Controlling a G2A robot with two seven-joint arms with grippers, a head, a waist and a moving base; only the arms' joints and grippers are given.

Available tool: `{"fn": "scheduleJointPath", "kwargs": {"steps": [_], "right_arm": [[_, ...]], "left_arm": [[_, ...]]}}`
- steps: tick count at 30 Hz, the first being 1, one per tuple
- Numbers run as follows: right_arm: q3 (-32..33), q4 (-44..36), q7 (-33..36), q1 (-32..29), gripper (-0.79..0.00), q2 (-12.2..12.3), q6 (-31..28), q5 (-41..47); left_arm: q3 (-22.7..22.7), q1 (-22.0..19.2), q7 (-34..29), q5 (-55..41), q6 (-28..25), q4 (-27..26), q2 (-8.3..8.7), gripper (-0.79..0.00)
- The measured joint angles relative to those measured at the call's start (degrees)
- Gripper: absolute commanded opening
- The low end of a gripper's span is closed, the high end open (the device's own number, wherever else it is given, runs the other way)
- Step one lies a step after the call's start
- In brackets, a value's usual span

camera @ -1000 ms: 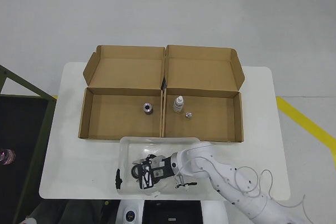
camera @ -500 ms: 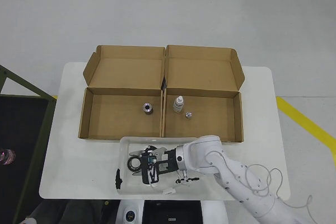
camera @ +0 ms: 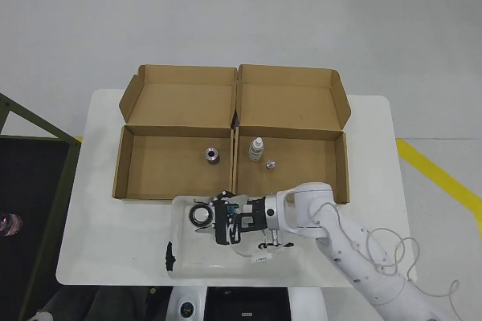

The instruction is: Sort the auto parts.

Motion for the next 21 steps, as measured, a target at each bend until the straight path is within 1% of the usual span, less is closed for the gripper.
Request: {"fn": "scheduleJointPath", "kwargs": {"steps": [13,21], "right_arm": [[1.55,3.43,-1.89,3.23,-0.785,-0.11,2.33,0.86],[0.73,7.04,-2.83,6.57,-0.785,-0.73,3.58,1.42]], "left_arm": [[0.00,0.00,0.00,0.00,0.00,0.00,0.00,0.000],[0.00,0.00,0.00,0.00,0.00,0.00,0.00,0.000]]}}
